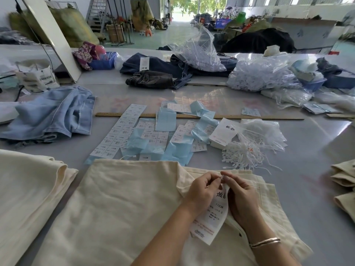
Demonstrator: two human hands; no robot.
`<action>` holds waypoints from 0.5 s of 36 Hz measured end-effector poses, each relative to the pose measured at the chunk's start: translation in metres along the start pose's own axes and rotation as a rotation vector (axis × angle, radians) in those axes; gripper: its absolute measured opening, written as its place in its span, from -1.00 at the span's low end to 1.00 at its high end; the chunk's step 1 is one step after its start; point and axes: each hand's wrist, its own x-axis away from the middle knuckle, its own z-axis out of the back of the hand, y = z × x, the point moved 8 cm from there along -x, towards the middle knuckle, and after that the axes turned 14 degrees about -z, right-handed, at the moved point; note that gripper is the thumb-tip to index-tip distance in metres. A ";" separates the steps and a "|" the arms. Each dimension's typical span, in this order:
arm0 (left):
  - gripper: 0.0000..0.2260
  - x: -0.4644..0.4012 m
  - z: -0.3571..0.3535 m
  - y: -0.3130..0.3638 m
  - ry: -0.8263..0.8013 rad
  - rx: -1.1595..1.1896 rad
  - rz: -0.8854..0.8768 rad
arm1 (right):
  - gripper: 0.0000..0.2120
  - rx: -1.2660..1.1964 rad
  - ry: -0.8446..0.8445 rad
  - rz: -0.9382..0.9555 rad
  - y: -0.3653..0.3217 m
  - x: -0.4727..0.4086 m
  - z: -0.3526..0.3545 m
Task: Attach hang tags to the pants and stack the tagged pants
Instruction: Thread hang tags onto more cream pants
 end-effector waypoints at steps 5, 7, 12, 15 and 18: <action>-0.85 0.000 0.000 -0.003 0.006 0.011 0.000 | -0.84 0.002 -0.003 0.001 0.000 0.000 0.000; -0.83 -0.001 0.001 -0.004 0.011 -0.003 0.006 | -0.83 0.005 0.013 0.005 0.000 0.000 0.001; -0.81 -0.002 0.002 -0.006 0.023 -0.031 0.025 | -0.84 0.049 0.020 0.030 -0.001 0.000 0.001; -0.81 -0.003 0.004 -0.008 0.034 -0.052 0.029 | -0.83 0.107 0.025 0.068 -0.002 0.001 0.001; -0.81 -0.004 0.005 -0.010 0.031 -0.071 0.036 | -0.85 0.164 0.021 0.098 -0.004 0.003 -0.002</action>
